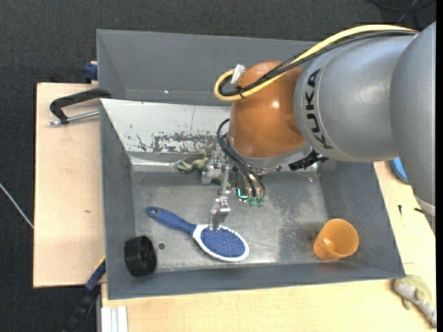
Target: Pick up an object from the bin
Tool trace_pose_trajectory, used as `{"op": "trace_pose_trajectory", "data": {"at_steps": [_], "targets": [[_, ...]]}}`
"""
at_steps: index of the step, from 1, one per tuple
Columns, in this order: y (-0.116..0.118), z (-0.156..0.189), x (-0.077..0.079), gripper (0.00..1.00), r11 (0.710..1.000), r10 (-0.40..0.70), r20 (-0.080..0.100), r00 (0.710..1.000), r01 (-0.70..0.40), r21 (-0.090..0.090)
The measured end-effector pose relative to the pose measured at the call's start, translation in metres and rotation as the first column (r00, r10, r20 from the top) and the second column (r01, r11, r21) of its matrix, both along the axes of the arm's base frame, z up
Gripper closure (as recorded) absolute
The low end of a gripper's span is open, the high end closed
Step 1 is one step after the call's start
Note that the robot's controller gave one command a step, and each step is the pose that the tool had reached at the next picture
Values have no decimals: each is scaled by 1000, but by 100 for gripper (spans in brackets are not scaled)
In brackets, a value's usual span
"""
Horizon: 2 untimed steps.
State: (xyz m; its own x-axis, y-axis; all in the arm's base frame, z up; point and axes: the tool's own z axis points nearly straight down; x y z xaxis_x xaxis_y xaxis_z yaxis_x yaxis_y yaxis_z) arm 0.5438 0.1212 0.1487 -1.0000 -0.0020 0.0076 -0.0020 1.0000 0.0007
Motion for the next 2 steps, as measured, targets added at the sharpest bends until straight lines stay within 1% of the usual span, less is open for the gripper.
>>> {"op": "trace_pose_trajectory", "data": {"at_steps": [1, 2], "targets": [[25, -75, -34, 0, 985, 170, 10, 985, -170, 6], [23, -73, -31, 100, 986, 165, 18, 986, -165, 4]]}}
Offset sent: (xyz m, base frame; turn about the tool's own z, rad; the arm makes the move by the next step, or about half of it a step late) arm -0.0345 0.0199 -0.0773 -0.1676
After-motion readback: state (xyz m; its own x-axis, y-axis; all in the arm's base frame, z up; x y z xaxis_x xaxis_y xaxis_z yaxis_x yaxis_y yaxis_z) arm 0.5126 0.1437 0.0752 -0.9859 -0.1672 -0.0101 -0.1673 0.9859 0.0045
